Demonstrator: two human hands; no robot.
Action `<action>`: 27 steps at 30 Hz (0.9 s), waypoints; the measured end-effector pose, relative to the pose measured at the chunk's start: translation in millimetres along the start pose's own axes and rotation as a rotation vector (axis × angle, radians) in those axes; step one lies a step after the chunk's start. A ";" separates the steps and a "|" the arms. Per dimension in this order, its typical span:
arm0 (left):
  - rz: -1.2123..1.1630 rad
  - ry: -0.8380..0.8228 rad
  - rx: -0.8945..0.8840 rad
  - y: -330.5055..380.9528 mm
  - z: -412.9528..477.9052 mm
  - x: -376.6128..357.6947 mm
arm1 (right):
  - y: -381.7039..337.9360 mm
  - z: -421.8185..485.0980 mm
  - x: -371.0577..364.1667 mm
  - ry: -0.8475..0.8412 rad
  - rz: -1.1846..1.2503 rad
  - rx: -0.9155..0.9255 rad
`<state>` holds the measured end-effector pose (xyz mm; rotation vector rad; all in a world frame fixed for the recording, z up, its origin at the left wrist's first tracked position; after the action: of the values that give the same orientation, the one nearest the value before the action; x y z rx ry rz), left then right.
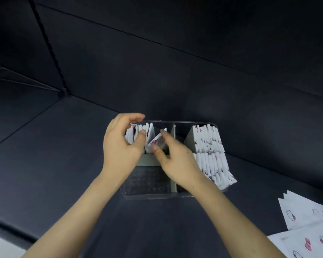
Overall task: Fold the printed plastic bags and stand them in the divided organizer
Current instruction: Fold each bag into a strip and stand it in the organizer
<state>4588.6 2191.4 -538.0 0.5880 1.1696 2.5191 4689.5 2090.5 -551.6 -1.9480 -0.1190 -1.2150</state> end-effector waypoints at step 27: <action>-0.211 -0.972 -0.198 68.6 -195.8 -213.0 | 323.3 -206.2 42.1 0.421 -0.005 -0.380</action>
<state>4673.0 1929.0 -649.6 1.3280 0.5578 1.7342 4717.2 1723.5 -667.0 -1.9507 0.3480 -1.7189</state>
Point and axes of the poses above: each hand's wrist, its own z-axis towards the middle knuckle, its own x-axis out of the back of the hand, y = z × x, the point moved 4 cm from there along z, towards the middle knuckle, and after that the axes turned 15 degrees about -x, right-handed, at the moved point
